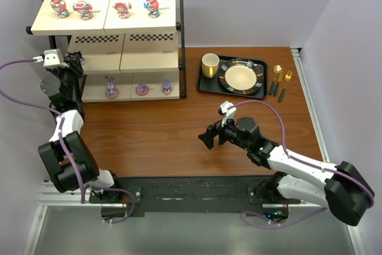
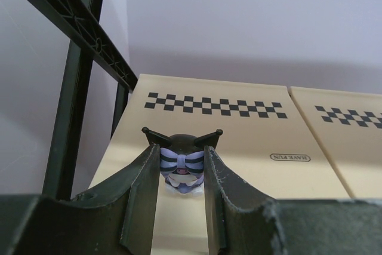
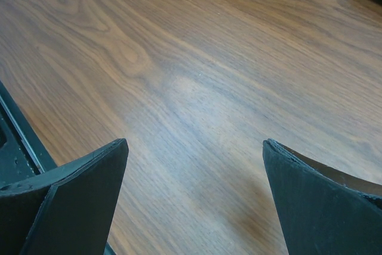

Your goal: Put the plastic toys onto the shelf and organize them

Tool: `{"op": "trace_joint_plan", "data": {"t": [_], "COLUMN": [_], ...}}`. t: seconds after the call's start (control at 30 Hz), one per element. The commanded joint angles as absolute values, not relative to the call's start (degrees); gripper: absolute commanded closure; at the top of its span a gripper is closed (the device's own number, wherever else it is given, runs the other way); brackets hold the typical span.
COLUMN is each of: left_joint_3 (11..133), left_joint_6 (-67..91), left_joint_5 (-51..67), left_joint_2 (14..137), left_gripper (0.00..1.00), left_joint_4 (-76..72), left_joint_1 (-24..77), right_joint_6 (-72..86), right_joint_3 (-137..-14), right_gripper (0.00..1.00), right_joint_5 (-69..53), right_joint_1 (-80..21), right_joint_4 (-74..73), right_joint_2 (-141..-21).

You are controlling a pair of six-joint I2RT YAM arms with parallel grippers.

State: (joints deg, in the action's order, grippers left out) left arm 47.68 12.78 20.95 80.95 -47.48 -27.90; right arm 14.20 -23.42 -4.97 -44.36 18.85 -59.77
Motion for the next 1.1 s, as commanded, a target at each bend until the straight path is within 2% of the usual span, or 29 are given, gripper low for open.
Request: {"op": "trace_joint_plan", "data": {"t": [0.0,0.33,0.5,0.77,0.9,1.07], "left_joint_3": [51.1,53.3,53.3,53.1,52.9,53.3], "left_joint_6": [12.7,12.3,11.3,9.7,9.7,9.6], "left_joint_5": [23.6,25.0,25.0,26.1,26.1,25.9], "left_joint_2": [83.1,86.6,87.3,88.1,88.2,88.2], "left_gripper": [1.00,1.00,0.95,0.81,0.64,0.52], "left_joint_4": [-54.3,-53.4,-52.5,-50.7,-50.4,-49.5], "left_joint_1": [-29.3,-29.6,-29.6,-29.6,-29.7,-29.6], "right_joint_6": [12.9,12.8,12.8,12.9,12.9,12.9], "right_joint_3": [-23.6,-23.9,-24.0,-24.0,-24.0,-24.0], "right_gripper": [0.02,0.01,0.02,0.01,0.02,0.01], "right_joint_5": [-4.0,-3.9,-3.8,-3.5,-3.6,-3.6], "right_joint_1": [-44.6,-44.6,-44.6,-44.7,-44.6,-44.6], "right_joint_4": [21.9,22.1,22.4,22.5,22.5,22.6], "right_joint_2": [-60.6,-62.1,-62.9,-63.2,-63.0,-63.2]}}
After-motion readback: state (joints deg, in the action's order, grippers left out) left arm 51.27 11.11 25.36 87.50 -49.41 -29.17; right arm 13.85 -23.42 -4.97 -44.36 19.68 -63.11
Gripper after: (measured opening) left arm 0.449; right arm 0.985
